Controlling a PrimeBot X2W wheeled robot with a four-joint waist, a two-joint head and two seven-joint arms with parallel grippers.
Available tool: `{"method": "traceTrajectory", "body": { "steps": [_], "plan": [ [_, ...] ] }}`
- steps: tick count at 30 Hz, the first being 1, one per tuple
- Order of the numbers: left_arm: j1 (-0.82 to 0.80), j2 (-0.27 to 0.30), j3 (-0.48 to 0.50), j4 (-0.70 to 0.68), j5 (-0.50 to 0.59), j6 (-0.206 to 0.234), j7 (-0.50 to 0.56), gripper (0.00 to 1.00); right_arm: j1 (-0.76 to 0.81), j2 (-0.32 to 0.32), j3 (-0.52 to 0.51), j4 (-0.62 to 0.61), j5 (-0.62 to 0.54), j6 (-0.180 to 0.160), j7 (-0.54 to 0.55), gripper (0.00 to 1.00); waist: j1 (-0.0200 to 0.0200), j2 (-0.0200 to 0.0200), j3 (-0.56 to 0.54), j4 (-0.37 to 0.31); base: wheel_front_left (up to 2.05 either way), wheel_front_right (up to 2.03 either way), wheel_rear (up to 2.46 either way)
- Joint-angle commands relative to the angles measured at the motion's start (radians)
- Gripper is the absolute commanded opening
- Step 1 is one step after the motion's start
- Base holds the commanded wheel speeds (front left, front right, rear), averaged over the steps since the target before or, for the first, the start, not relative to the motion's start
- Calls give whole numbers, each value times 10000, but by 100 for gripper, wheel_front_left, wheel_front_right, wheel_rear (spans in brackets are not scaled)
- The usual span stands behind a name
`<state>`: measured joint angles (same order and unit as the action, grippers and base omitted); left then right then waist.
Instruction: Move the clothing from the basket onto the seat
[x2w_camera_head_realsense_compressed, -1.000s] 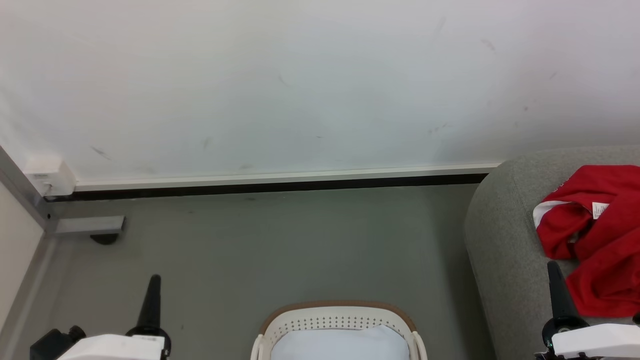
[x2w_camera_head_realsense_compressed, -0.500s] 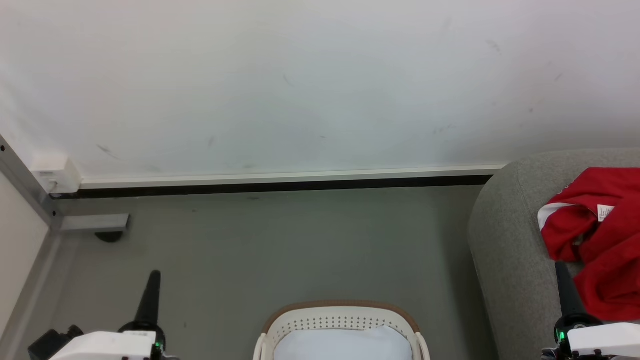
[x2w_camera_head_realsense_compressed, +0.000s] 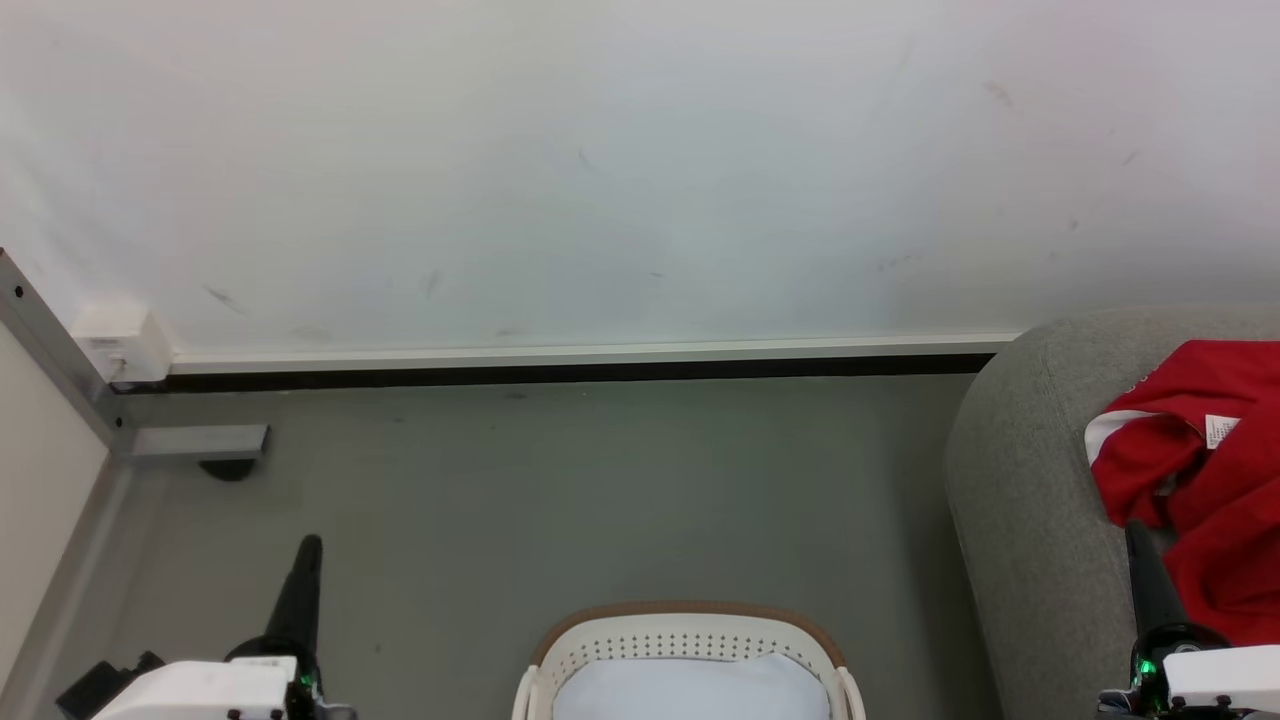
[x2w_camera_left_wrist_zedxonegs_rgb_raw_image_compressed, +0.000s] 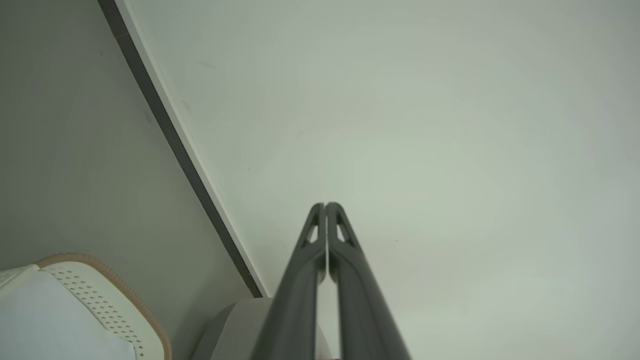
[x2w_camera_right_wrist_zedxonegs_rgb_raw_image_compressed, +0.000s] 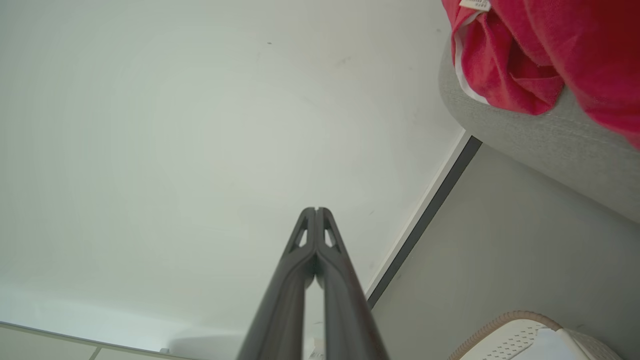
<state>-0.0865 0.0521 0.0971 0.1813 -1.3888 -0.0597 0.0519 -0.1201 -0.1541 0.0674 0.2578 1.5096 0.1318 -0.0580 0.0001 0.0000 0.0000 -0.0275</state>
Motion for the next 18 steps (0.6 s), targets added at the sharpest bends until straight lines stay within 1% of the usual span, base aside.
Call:
{"method": "traceTrajectory", "body": {
  "steps": [1,18],
  "plan": [
    [-169,31,62,-110,-182,37,62,0,-80,-96,9,-101,264,-15,59,0,0,0,-1,10,0,0,0],
    [-182,9,148,-217,-1401,114,395,0,-53,-407,172,-204,1813,-18,34,0,0,0,-13,153,0,0,0]
  ]
}}
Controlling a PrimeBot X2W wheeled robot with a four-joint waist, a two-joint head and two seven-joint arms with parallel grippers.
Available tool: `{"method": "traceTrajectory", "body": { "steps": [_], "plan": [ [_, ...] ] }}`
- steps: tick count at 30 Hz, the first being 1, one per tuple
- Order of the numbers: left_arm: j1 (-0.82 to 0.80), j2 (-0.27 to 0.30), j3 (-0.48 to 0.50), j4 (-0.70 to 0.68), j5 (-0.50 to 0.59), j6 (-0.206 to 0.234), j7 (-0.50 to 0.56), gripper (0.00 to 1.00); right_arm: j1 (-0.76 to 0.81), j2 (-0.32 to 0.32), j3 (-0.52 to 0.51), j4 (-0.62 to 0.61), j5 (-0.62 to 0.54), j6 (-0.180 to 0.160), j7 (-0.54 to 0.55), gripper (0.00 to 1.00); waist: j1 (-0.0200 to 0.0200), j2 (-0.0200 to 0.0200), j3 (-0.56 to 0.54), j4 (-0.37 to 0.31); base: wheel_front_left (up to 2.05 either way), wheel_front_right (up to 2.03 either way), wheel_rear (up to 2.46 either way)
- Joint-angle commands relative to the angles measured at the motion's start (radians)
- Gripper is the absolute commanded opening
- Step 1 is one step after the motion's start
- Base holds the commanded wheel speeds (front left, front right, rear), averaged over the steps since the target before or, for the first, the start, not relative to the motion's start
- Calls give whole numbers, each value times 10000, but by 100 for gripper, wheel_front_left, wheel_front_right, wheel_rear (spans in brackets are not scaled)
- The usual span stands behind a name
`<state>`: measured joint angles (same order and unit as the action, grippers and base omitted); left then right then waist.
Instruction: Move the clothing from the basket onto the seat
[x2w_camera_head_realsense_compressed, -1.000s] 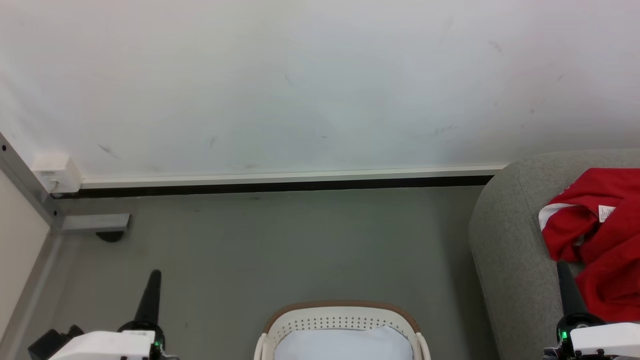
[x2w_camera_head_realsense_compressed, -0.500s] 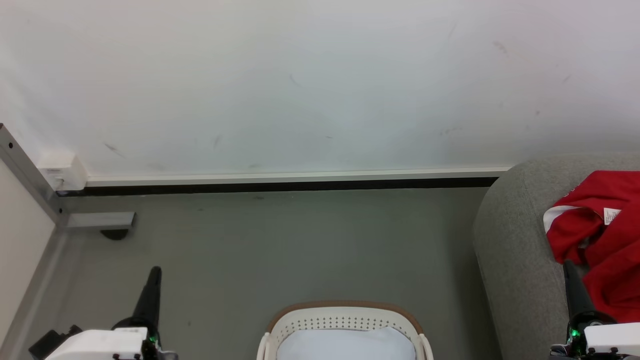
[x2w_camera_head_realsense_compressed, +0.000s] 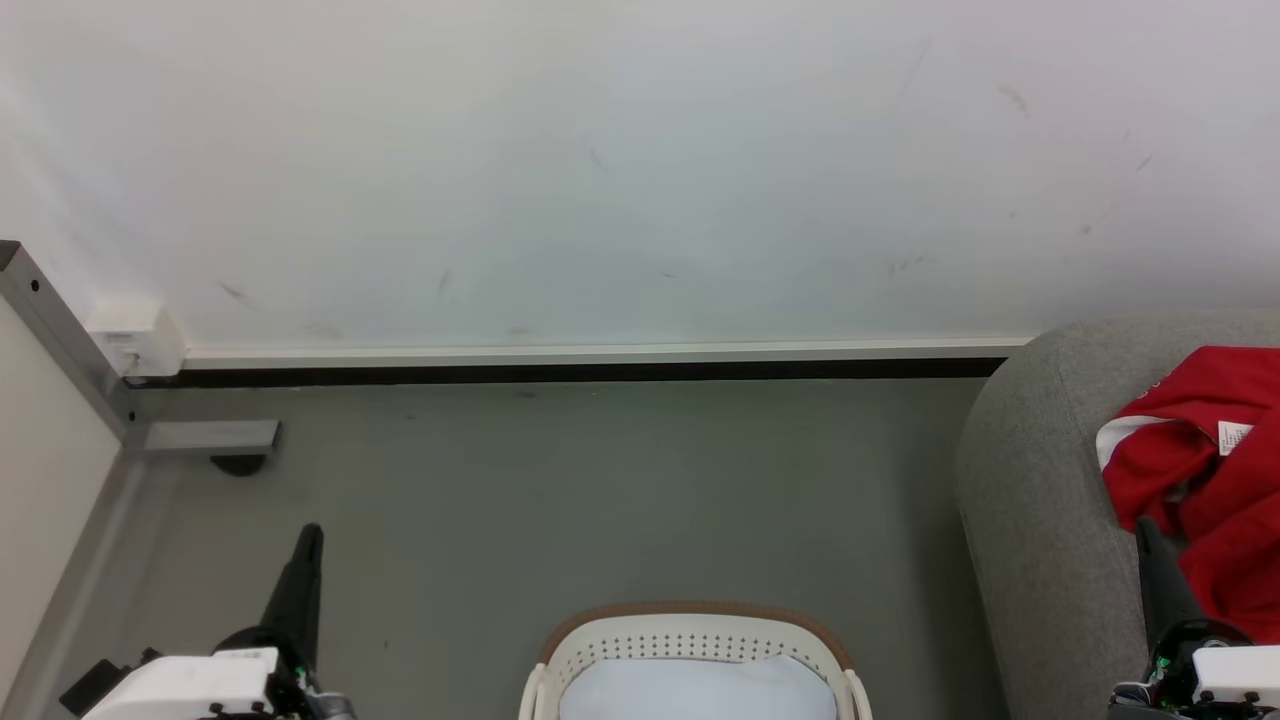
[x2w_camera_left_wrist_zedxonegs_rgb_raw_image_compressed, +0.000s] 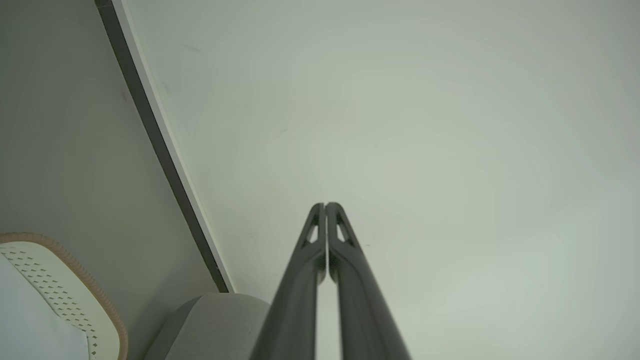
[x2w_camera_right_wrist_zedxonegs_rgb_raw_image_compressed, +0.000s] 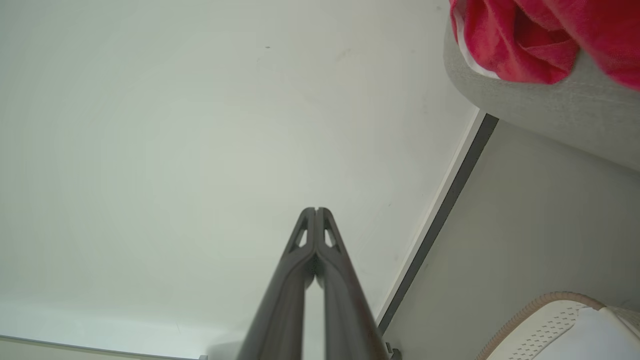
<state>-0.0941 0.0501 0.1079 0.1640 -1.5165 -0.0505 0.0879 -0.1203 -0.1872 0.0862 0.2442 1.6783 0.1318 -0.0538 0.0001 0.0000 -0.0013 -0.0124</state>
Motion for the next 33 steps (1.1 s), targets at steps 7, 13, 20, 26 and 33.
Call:
{"method": "traceTrajectory", "body": {
  "steps": [7,13,20,26,33],
  "plan": [
    [-113,17,73,-92,-589,49,166,0,-42,-232,83,-112,738,-19,-46,0,0,0,-5,61,0,0,0],
    [-124,8,100,-131,-962,61,272,0,-34,-335,175,-151,1255,-20,-57,0,-1,0,-9,111,0,0,0],
    [-122,7,103,-137,-1014,70,285,0,-33,-455,289,-186,1402,-21,-166,0,-1,0,-9,121,0,0,0],
    [-120,7,101,-139,-1014,70,285,0,-35,-547,406,-218,1515,-21,-252,0,-1,0,-8,122,0,0,0],
    [-119,7,101,-141,-1015,71,285,0,-38,-622,535,-260,1631,-21,-365,0,-1,0,-7,122,0,0,0]
  ]
}}
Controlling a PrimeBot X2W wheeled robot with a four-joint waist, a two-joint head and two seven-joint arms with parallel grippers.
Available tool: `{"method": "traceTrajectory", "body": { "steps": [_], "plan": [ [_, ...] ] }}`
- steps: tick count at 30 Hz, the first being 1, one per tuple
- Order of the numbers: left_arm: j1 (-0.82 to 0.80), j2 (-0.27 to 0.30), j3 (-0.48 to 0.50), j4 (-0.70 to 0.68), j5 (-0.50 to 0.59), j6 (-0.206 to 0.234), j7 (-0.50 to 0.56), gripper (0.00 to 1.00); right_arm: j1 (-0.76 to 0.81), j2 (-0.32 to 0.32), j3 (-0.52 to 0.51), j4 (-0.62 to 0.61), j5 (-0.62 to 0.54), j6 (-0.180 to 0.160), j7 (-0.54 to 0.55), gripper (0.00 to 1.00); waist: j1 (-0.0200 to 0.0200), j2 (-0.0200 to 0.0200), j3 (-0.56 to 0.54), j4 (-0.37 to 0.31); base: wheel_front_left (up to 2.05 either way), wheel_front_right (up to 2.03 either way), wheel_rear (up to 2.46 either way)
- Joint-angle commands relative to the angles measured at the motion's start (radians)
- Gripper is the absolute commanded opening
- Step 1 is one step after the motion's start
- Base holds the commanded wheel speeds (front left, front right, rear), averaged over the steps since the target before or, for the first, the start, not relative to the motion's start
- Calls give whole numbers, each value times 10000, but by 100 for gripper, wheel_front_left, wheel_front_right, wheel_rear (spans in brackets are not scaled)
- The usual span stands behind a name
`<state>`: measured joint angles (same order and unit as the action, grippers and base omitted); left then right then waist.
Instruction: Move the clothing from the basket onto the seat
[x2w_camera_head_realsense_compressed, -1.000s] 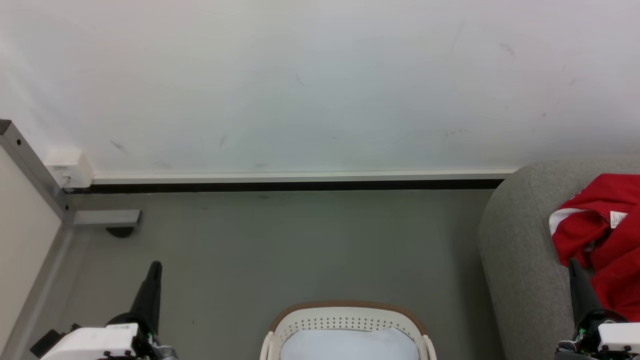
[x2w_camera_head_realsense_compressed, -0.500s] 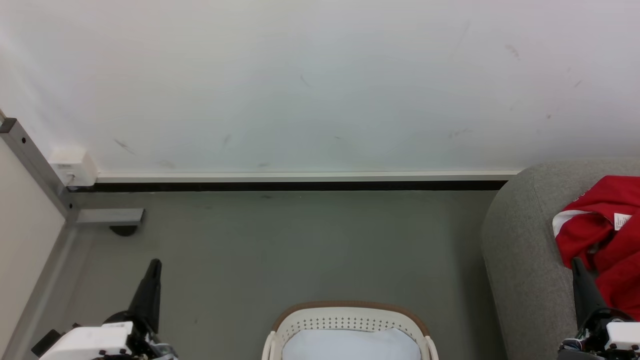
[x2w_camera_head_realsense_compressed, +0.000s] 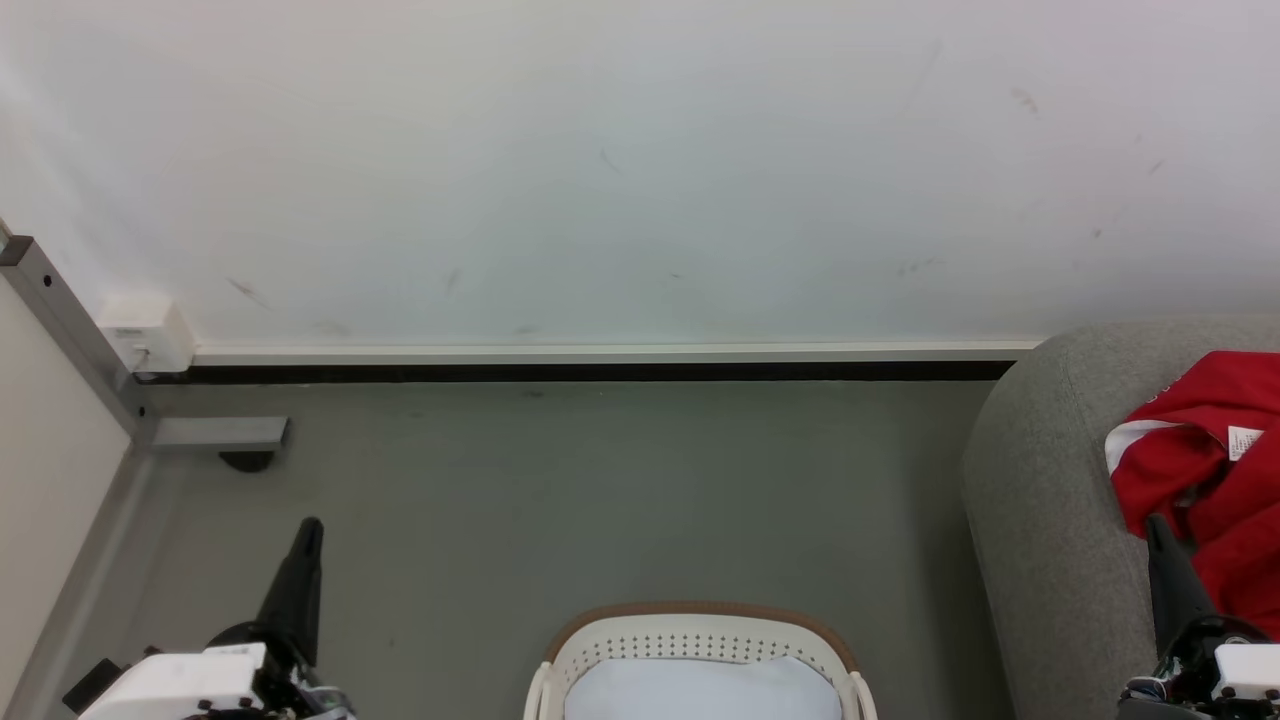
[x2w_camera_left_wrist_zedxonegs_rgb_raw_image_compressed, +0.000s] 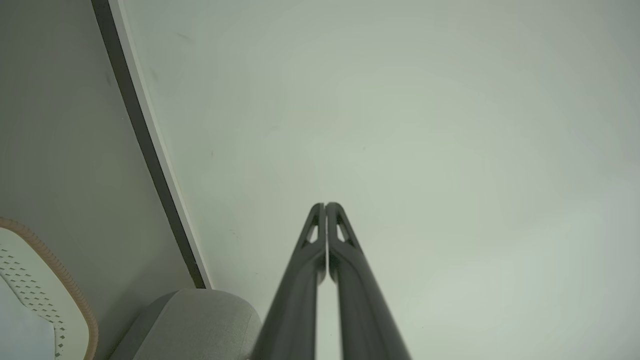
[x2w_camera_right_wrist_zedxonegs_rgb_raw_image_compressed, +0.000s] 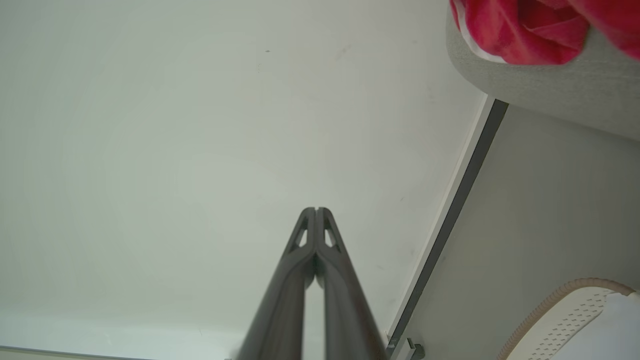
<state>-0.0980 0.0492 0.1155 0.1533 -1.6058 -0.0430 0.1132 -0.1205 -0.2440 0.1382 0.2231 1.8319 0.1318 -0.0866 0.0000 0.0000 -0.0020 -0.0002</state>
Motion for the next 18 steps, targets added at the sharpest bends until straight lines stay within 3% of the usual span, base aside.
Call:
{"method": "traceTrajectory", "body": {
  "steps": [1,18],
  "plan": [
    [-79,17,24,-34,-121,-4,32,0,-37,-71,32,-54,121,-21,-44,0,0,0,1,0,0,0,0],
    [-77,18,23,-39,-122,-3,32,0,-50,-308,319,-141,344,-21,-284,0,0,0,3,0,0,0,0]
  ]
}}
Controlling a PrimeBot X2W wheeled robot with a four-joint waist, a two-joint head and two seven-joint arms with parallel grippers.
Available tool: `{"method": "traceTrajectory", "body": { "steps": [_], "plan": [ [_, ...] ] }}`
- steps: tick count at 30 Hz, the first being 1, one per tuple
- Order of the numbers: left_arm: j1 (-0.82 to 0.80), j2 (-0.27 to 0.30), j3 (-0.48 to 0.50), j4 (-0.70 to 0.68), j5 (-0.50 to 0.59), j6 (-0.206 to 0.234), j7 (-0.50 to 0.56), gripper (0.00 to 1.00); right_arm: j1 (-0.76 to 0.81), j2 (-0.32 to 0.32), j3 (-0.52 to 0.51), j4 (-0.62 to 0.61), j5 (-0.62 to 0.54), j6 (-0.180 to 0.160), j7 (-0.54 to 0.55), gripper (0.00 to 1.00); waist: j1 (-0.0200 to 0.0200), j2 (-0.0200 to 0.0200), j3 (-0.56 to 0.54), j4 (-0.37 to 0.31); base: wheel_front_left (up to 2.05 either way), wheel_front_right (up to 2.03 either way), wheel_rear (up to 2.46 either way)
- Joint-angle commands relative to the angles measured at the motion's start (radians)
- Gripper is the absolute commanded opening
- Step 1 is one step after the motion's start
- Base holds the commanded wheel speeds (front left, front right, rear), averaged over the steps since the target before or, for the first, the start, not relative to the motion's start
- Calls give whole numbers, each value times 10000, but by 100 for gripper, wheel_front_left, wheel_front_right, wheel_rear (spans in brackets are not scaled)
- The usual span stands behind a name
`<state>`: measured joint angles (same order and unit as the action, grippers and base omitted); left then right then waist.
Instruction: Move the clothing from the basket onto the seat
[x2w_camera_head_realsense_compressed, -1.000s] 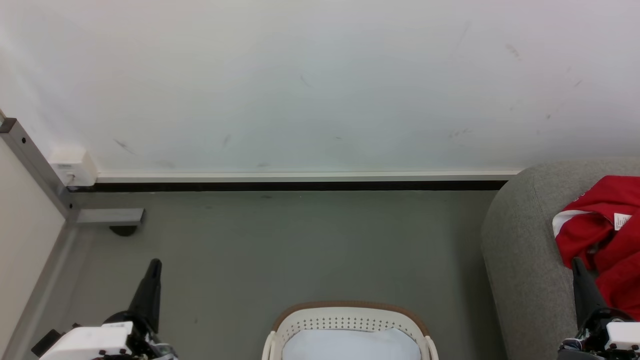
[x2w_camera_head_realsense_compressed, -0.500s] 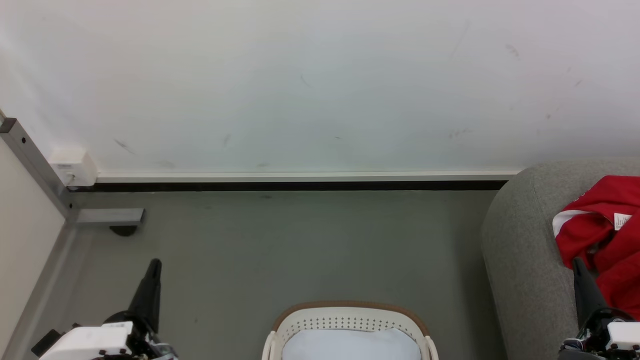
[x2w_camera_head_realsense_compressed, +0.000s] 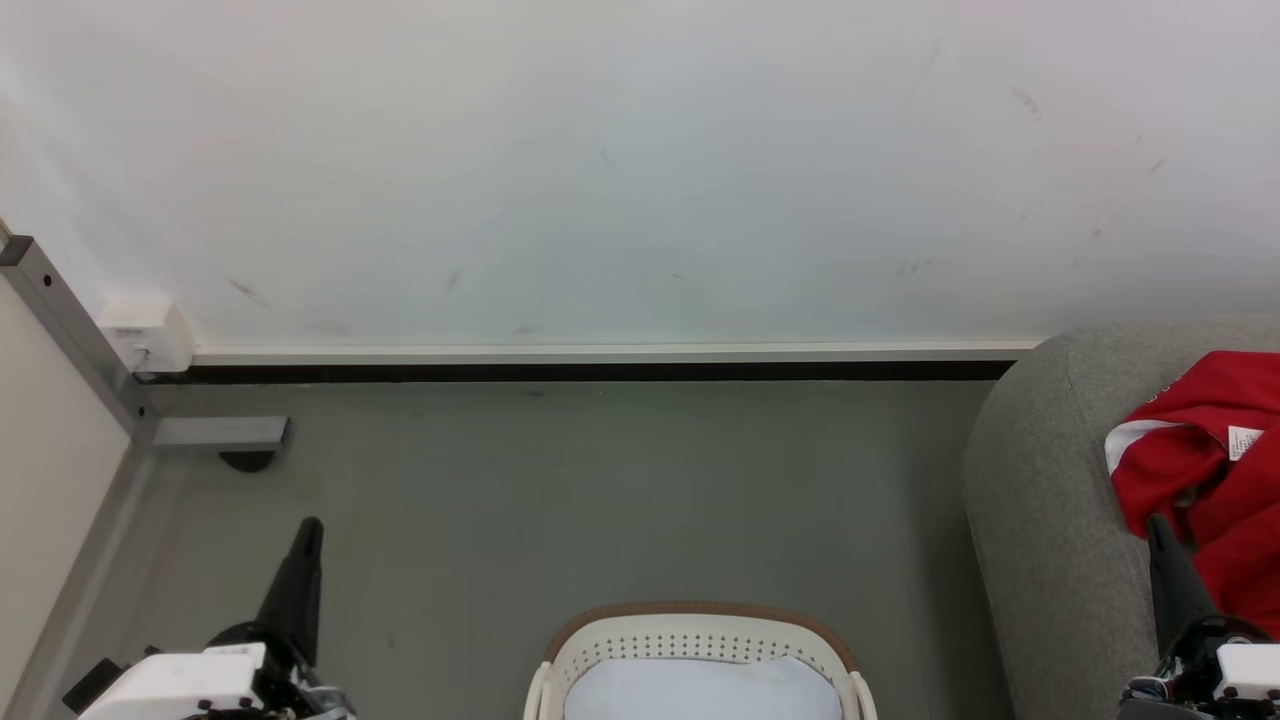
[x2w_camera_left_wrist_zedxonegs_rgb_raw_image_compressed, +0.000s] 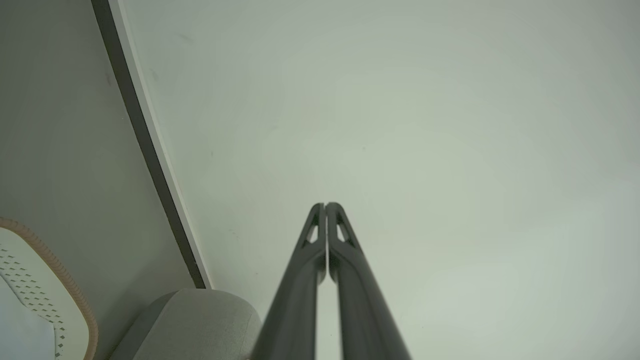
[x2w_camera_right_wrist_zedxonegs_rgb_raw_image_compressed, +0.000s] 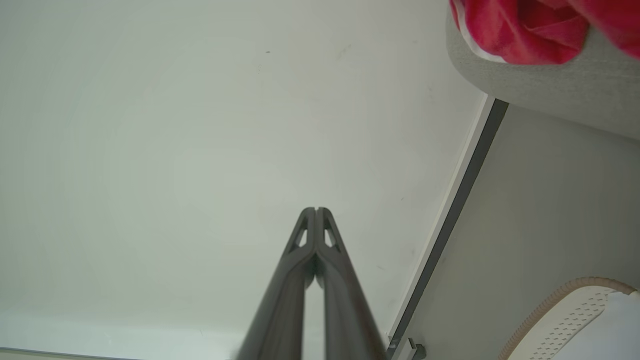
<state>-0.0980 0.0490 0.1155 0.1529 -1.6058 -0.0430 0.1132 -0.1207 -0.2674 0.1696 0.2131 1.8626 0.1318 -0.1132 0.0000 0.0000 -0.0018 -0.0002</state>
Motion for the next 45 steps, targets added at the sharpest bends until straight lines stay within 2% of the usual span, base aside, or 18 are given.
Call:
{"method": "traceTrajectory", "body": {
  "steps": [1,45],
  "plan": [
    [-76,20,23,-36,-122,-3,32,0,-49,-80,18,-43,35,-21,-32,0,0,0,0,0,0,0,0],
    [-69,20,21,-52,-124,0,31,0,-106,-617,676,-281,614,-21,-611,0,0,0,6,1,0,0,0]
  ]
}}
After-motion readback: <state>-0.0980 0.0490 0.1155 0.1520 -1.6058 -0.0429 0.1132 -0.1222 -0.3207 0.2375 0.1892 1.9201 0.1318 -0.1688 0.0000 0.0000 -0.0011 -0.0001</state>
